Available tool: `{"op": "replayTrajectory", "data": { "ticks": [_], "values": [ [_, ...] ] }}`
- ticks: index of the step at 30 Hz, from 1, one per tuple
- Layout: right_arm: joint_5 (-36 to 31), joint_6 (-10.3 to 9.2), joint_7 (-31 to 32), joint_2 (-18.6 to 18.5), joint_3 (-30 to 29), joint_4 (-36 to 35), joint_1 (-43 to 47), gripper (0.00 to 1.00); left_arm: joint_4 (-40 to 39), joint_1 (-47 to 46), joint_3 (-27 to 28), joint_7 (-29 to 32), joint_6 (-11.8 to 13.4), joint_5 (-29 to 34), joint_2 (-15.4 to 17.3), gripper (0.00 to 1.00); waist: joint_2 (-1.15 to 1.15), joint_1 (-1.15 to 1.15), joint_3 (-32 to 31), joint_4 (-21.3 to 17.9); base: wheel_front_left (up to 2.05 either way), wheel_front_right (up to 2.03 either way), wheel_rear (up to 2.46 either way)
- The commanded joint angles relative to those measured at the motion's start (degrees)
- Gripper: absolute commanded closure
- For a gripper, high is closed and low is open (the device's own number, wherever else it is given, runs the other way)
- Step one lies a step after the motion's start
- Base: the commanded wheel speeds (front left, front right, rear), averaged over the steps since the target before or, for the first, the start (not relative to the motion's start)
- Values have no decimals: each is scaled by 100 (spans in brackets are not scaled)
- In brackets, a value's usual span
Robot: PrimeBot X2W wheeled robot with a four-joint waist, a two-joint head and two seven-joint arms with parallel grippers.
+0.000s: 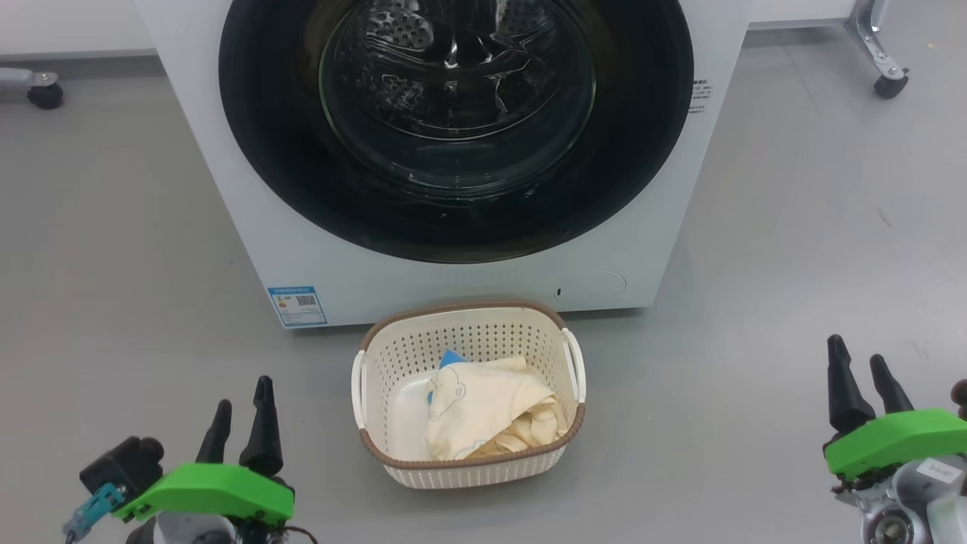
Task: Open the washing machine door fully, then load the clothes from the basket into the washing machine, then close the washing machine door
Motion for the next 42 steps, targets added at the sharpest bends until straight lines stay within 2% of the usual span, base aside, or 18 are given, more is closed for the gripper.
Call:
{"op": "replayTrajectory", "data": {
  "ticks": [1,14,26,42],
  "values": [
    [-188,-11,-84,-44,23,-224,-279,0,-200,-316,88,-87,24,168,116,0,0,0,0,4,0,0,0],
    [-1166,-13,-239,-10,30,-245,-368,0,-157,-419,34,-303,64,990,102,0,0,0,8,37,0,0,0],
    [-1972,-15,-318,-12,189,-387,-394,0,-9,-587,41,-503,259,1748,187,0,0,0,11,79,0,0,0],
    [-2947,-17,-435,-17,214,-639,-302,0,105,-760,-55,-753,398,2620,290,0,0,0,34,91,0,0,0]
  ]
}}
